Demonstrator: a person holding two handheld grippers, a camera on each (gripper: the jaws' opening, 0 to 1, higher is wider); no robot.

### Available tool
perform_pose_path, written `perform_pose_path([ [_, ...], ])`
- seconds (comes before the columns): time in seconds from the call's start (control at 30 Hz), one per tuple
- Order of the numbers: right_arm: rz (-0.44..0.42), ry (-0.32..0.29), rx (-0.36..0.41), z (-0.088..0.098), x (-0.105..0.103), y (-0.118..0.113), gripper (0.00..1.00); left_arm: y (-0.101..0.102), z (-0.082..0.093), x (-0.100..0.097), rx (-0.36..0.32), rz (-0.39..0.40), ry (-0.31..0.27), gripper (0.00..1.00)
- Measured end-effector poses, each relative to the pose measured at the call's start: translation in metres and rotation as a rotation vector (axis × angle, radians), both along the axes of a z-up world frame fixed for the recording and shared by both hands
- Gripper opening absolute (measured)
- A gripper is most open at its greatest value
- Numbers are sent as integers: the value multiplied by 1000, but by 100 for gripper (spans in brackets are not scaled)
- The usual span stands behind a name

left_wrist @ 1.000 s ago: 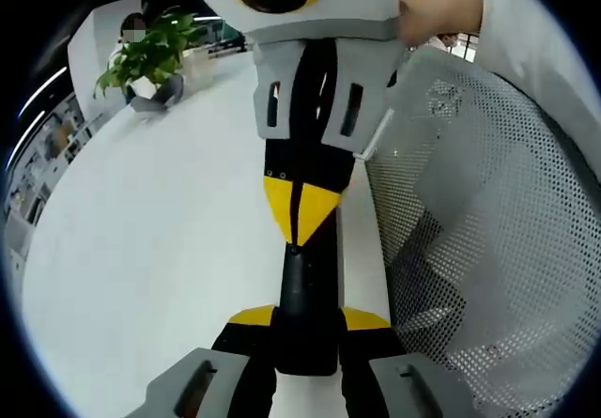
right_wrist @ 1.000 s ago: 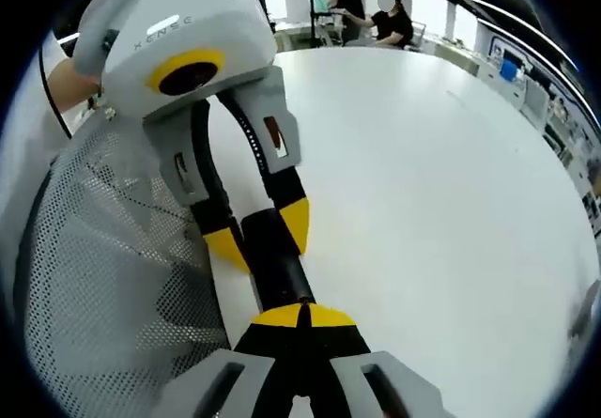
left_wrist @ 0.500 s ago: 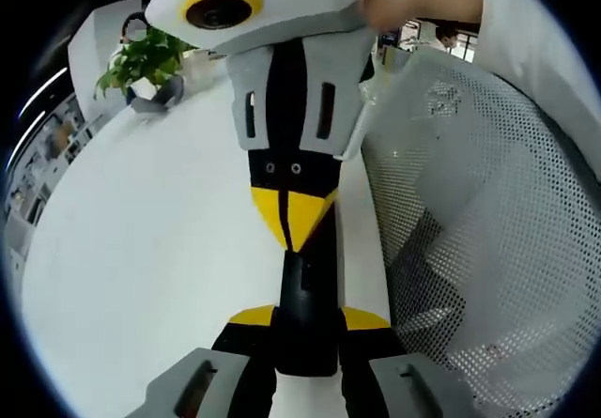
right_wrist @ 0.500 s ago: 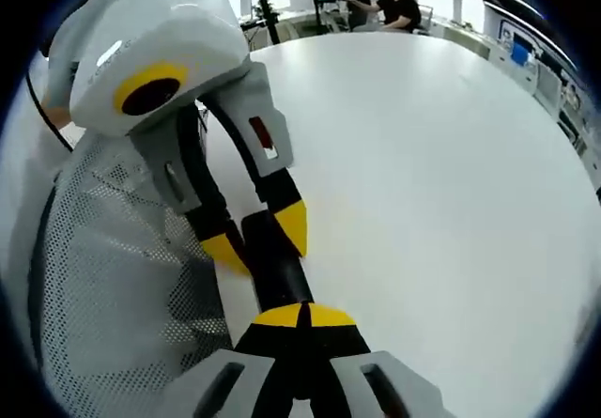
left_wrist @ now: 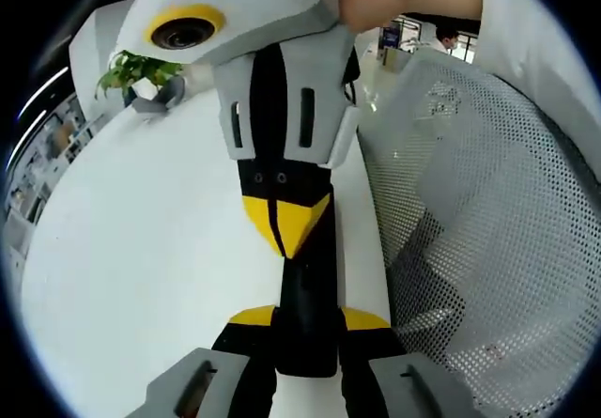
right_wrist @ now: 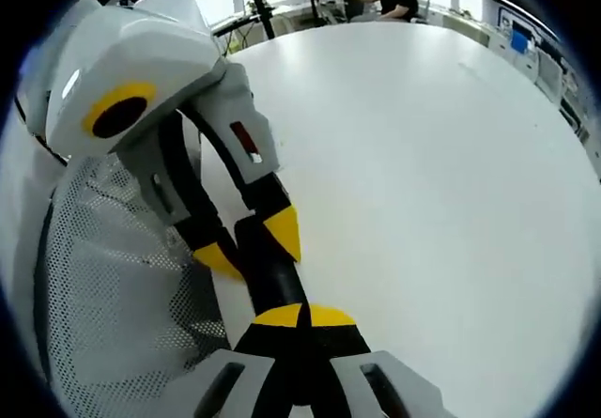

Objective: Press the specified remote control buttons in sequence, fully releasing each button before pressing the next.

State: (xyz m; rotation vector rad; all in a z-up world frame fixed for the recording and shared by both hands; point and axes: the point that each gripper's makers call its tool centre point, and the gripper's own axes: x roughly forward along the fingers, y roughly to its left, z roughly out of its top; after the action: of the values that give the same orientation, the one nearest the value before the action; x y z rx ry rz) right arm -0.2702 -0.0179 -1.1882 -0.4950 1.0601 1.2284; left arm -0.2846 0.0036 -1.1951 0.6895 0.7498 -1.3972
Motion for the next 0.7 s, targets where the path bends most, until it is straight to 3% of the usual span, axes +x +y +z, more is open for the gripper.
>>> perform_pose_path([
  [0.07, 1, -68, 67, 2, -1, 2, 0, 0, 0, 0, -3, 3, 1, 23],
  [0.2, 12, -195, 95, 6, -4, -1, 0, 0, 0, 0, -8, 8, 1, 23],
  [0.33, 33, -205, 121, 13, -13, 8, 0, -1, 0, 1, -10, 12, 2, 23],
  [0.4, 48, -176, 98, 8, -16, 9, 0, -1, 0, 1, -12, 13, 2, 23],
  [0.57, 106, -188, 58, 6, -17, 10, 0, -1, 0, 0, -14, 12, 2, 23],
  [0.7, 243, -269, -8, 5, -18, 10, 0, -1, 1, 0, -18, 16, 4, 23],
])
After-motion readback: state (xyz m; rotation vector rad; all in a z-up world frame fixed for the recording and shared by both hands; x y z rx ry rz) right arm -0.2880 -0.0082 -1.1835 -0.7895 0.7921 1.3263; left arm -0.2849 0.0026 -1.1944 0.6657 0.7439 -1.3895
